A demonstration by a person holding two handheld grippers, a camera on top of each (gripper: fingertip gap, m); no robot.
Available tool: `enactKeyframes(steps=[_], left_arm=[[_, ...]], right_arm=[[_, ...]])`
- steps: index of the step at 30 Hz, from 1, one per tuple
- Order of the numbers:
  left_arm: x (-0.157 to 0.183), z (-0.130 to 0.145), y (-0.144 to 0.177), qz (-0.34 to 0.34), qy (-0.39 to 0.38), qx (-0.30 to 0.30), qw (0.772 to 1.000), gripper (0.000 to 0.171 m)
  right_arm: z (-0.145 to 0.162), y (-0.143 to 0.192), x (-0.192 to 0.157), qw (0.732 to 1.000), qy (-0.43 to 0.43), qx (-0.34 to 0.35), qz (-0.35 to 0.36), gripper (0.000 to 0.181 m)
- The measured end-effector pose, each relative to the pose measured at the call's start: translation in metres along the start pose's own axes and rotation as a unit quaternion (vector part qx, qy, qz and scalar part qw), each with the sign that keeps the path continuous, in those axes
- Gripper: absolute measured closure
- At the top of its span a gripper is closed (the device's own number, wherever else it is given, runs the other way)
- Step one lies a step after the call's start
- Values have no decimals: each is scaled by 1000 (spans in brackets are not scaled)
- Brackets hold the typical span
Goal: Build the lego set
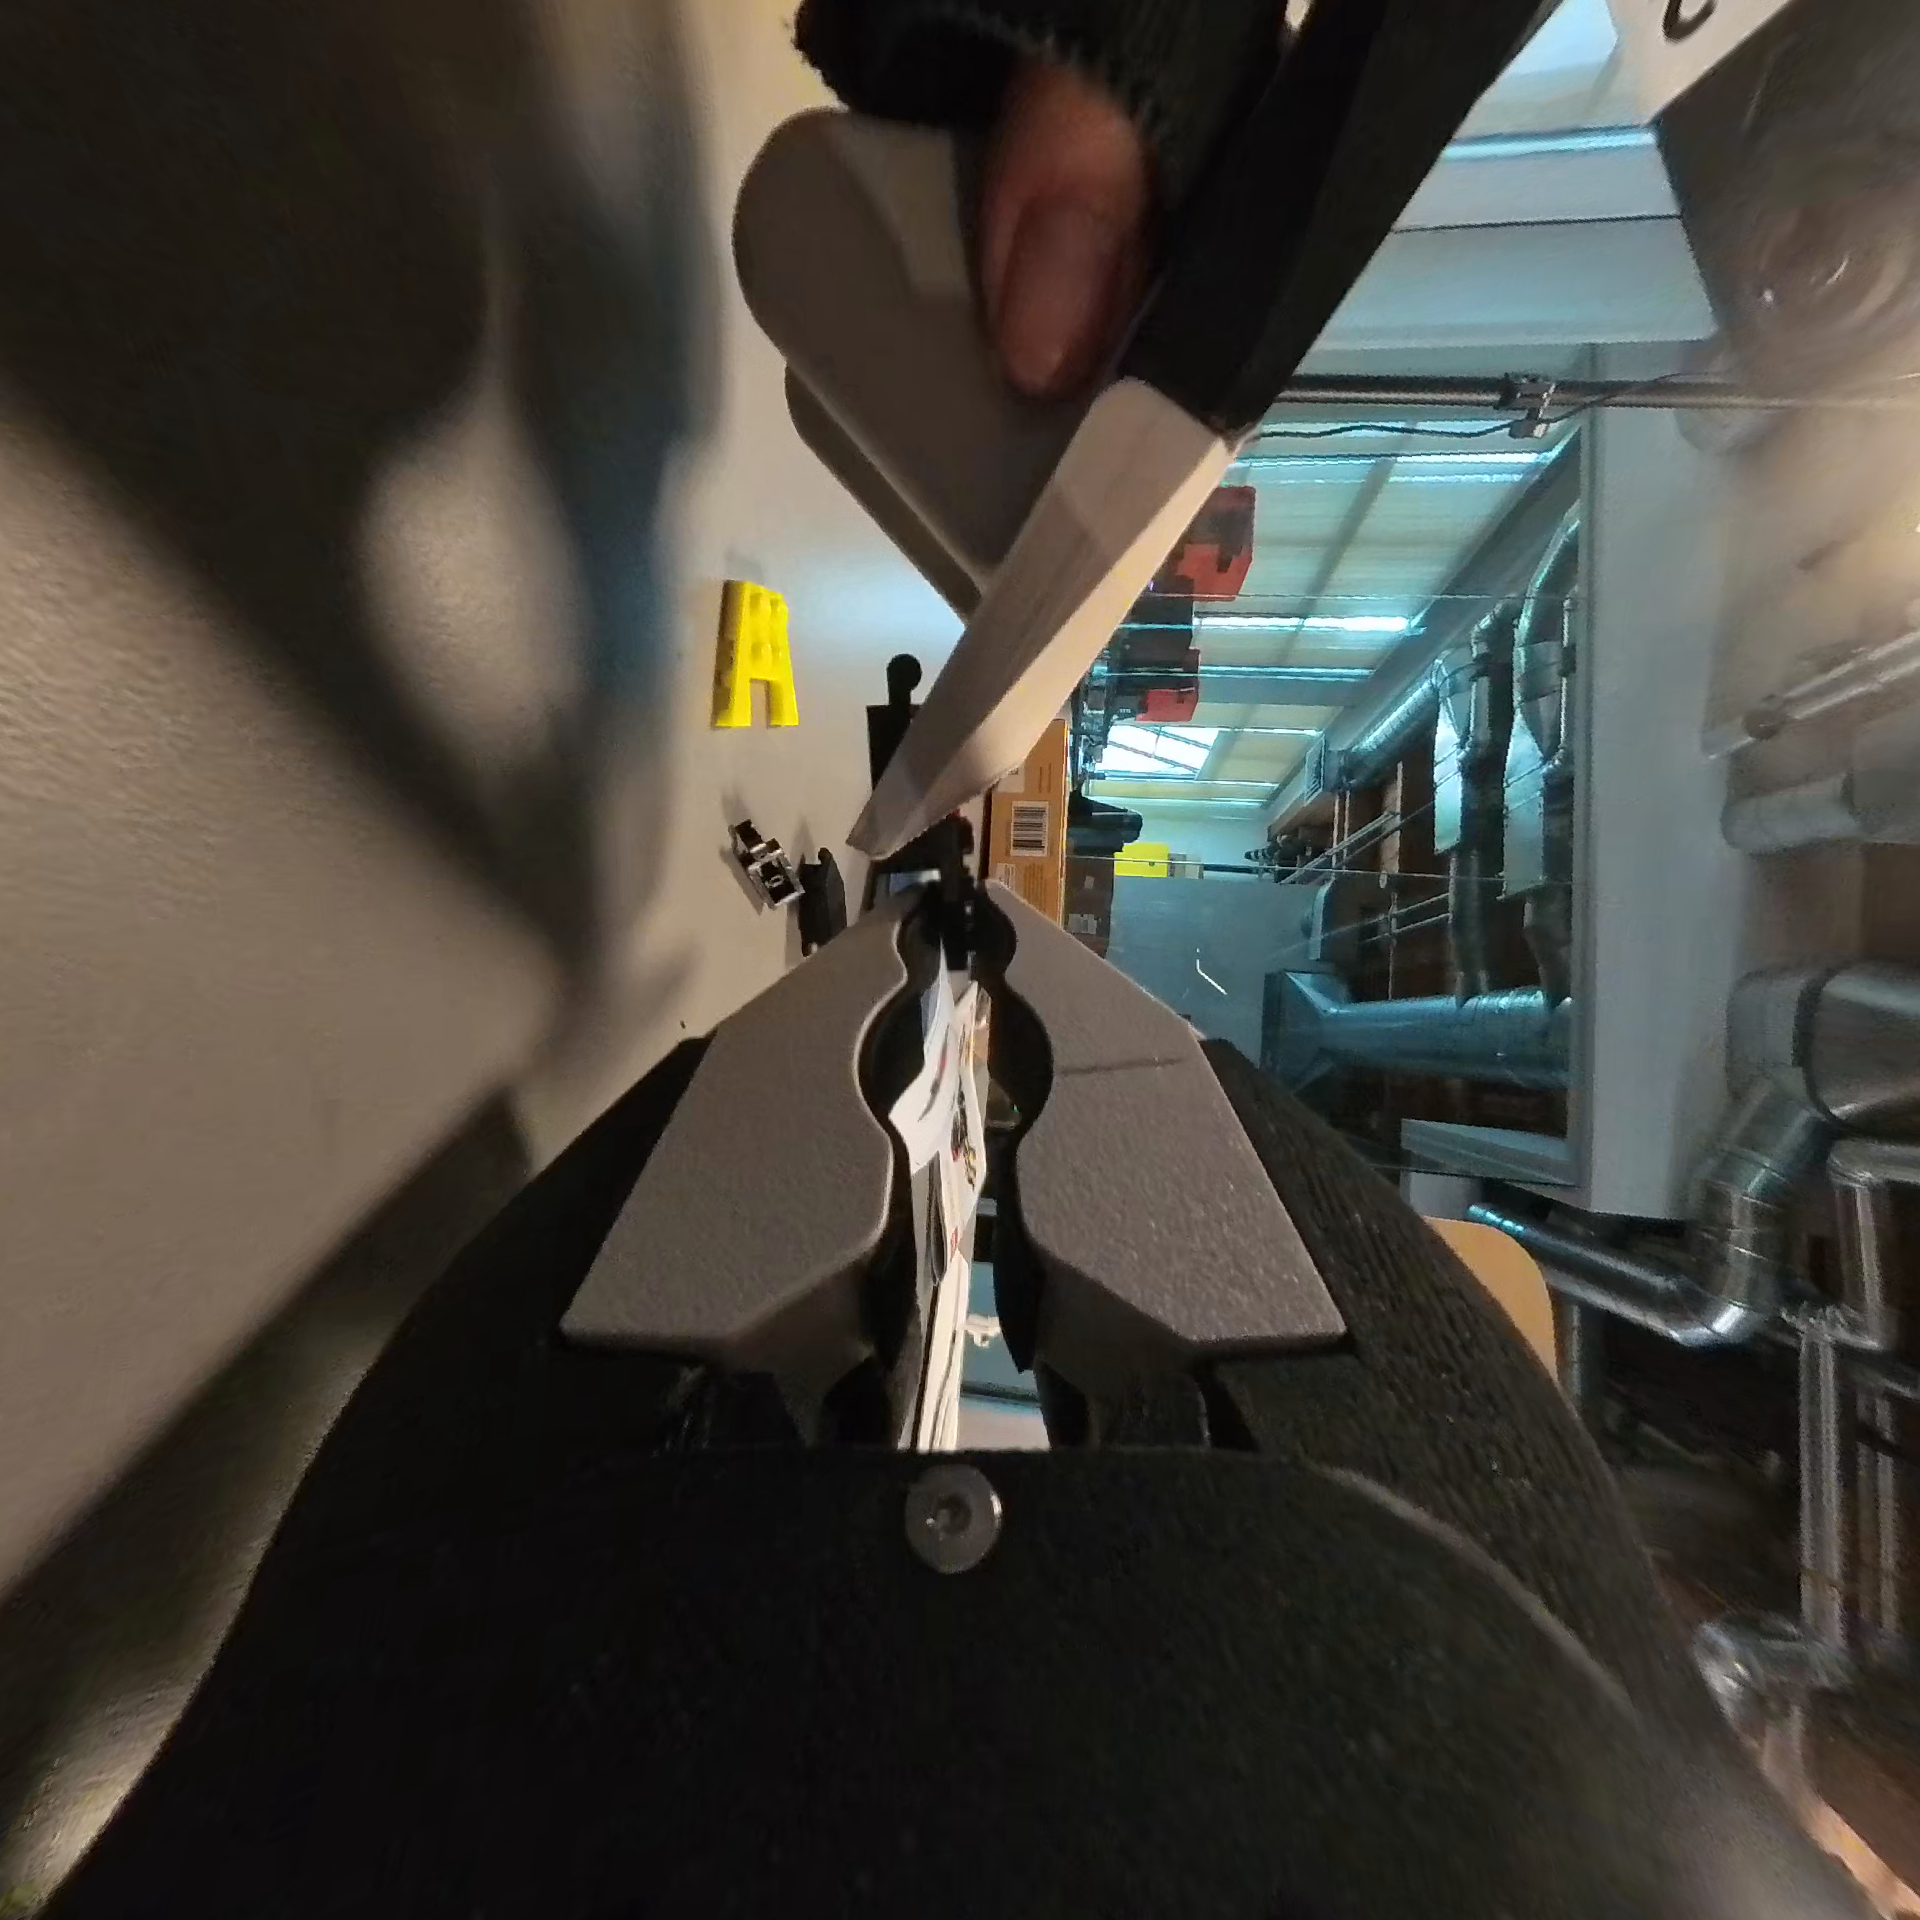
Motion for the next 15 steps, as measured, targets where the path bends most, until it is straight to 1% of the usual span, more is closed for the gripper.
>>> enactKeyframes(steps=[6, 10, 15], left_arm=[[0, 0, 0, -3, -2, 0, 1000, 156], [-3, -1, 1, -13, 4, 6, 1000, 156], [-4, -1, 2, -18, 5, 9, 1000, 156]], right_arm=[[-1, 2, 1, 1000, -1, 0, -1, 178], [-2, 2, 3, 1000, -6, -2, 1, 174], [2, 3, 8, 999, -32, -14, 7, 170]])
Point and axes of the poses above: each gripper's, where its closed fingertips meet, y back along the fingers, z out of its underside, x = y × z across the jaws, the point moved 3 cm from there along y, back along the fingers, and after that the axes turned 14 degrees about z, right-handed, at the moved point
